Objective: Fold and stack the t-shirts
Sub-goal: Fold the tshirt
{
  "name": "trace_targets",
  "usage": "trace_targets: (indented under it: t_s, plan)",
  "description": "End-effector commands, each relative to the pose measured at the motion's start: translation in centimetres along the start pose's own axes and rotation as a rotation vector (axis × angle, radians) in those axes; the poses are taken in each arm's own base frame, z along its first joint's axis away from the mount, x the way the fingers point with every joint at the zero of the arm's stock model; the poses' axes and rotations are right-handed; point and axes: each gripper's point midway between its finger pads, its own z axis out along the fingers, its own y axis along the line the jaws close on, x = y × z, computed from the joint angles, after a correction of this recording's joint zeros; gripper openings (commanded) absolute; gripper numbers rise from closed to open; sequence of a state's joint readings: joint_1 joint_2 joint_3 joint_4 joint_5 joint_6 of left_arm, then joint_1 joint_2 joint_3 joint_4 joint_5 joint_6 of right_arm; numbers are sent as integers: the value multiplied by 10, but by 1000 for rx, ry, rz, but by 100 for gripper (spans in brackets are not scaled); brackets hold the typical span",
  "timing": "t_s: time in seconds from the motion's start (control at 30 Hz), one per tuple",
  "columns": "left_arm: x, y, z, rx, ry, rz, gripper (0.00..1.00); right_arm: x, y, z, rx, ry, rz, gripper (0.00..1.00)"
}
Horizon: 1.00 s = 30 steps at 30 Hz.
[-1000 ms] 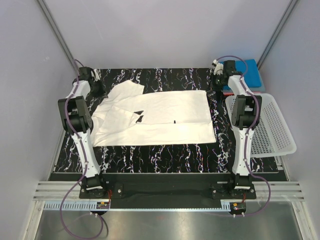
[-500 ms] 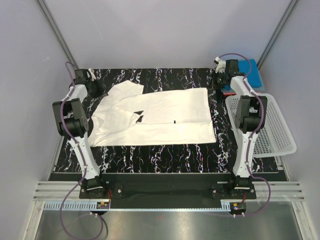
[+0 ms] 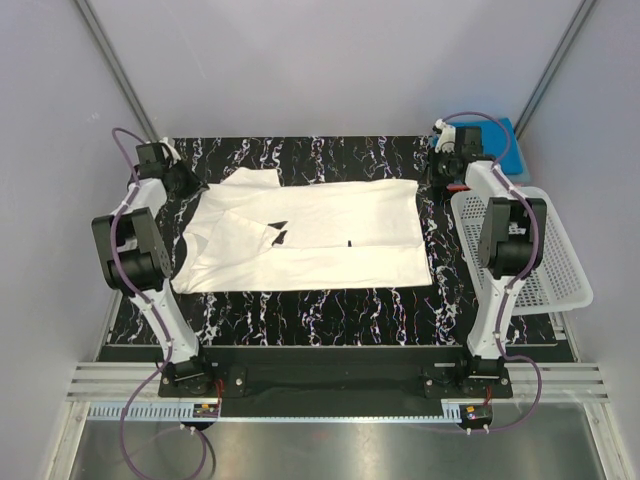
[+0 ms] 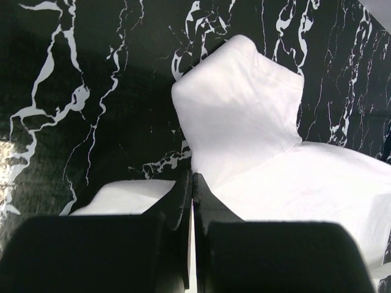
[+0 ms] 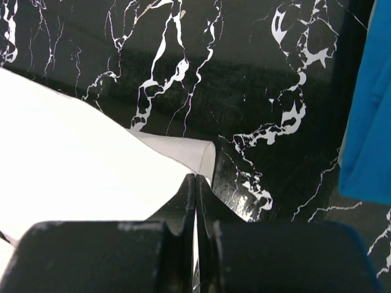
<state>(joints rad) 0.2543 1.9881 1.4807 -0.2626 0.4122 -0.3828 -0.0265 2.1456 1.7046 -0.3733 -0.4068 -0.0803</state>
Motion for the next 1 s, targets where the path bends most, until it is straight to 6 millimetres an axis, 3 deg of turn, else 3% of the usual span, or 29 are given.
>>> trace_targets:
  t_s: [0.0,0.23,0.3,0.33,0.43,0.47,0.5,0.53,0.57,0.67,0.7,0.73,0.77,0.8,0.87,0.9,0.97]
  plan:
    - [-29,-17,-26,46,-98,29,0,-43,5,-33,52,-137,-34,0]
    - [-11,-13,-38,35,-77,18,0,-28,1,-47,113,-141,7,0]
    - [-8,-16,-43,37,-78,19,0,-36,0,-58,144,-192,4,0]
    - [-6,-15,-44,38,-70,15,0,-25,0,-57,143,-179,13,0]
    - [2,-14,-41,40,-40,9,0,-30,6,-54,112,-188,55,1]
    - [8,-9,-37,29,-13,5,0,-11,10,-40,62,-96,89,8]
    - [10,-7,-35,26,-5,3,0,-10,14,-35,32,-56,97,15]
    - [10,-7,-33,30,1,2,0,-35,19,-38,5,-76,88,21]
    - [13,-5,-30,29,10,-6,0,-20,18,-25,-15,-9,120,26]
    - [12,-5,-26,43,3,-16,0,-35,18,-16,-36,-22,118,41]
    - [11,-5,-24,43,2,-16,0,-28,14,-5,-43,3,124,43]
    - [8,-6,-24,43,-3,-13,0,-37,14,-5,-49,-10,101,45]
    - [8,-4,-21,39,1,-11,0,-22,12,8,-65,43,118,46]
    - [7,-4,-20,41,1,-8,0,-36,13,7,-74,26,96,50]
    - [8,-1,-16,36,2,-10,0,-19,9,20,-93,88,95,53]
    - [8,-1,-15,38,4,-8,0,-26,9,21,-98,78,75,54]
    - [7,0,-12,38,4,-7,0,-15,4,32,-97,110,82,54]
